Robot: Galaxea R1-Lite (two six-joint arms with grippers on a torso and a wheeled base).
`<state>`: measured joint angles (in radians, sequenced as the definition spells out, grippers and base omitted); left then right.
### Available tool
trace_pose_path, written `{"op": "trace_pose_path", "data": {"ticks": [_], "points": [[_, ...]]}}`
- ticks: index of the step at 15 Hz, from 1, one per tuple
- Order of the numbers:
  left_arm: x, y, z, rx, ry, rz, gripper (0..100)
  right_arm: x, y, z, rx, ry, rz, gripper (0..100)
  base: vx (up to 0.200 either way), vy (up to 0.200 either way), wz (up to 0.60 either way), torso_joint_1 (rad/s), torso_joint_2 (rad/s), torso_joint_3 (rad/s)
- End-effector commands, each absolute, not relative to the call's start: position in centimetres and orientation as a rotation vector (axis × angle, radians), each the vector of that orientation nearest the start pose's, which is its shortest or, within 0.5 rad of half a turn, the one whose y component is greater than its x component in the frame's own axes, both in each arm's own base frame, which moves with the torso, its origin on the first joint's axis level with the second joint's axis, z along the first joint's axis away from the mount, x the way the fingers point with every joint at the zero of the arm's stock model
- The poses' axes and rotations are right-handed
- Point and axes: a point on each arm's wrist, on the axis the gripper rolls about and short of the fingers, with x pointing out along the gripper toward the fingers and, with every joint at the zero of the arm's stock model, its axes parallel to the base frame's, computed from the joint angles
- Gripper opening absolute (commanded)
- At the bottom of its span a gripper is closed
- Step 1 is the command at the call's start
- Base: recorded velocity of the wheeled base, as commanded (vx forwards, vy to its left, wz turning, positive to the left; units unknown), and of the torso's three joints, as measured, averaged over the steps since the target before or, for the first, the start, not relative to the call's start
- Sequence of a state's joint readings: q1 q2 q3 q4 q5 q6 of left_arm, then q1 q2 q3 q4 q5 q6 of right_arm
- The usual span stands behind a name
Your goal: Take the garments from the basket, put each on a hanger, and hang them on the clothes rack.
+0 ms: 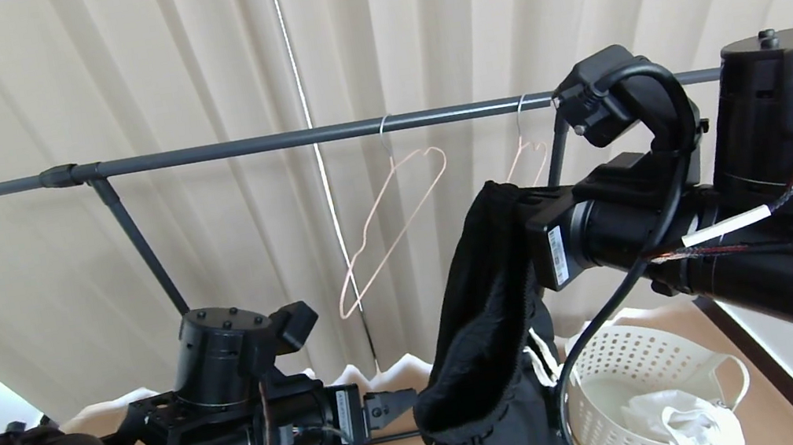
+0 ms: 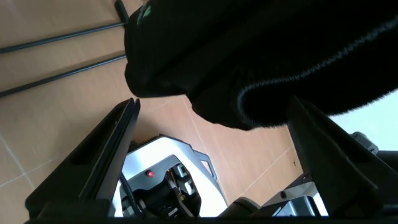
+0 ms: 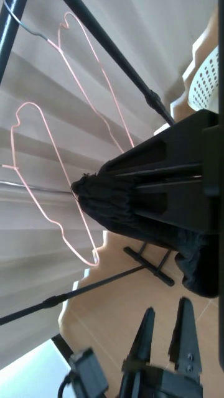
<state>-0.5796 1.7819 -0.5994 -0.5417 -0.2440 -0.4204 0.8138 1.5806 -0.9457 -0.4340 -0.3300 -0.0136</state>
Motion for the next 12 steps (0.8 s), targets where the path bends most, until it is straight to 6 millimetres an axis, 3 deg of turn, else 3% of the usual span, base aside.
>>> {"op": "trace_pose_path", "data": {"ticks": [1, 6, 12], "points": [[23.7, -17.1, 8.6, -0.266, 0.850, -0.650, 100, 20.0, 20.7, 23.8, -0.118, 0.165, 0.496, 0, 0.000, 0.000, 0.00, 0.000, 0.00, 0.000], [23.3, -18.8, 8.4, -0.261, 0.837, -0.705, 100, 19.9, 20.5, 24.0, -0.115, 0.160, 0.495, 0, 0.000, 0.000, 0.00, 0.000, 0.00, 0.000], [24.7, -19.7, 5.0, -0.228, 0.888, -0.635, 100, 19.8, 20.5, 24.6, -0.100, 0.143, 0.496, 0, 0.000, 0.000, 0.00, 0.000, 0.00, 0.000]]}}
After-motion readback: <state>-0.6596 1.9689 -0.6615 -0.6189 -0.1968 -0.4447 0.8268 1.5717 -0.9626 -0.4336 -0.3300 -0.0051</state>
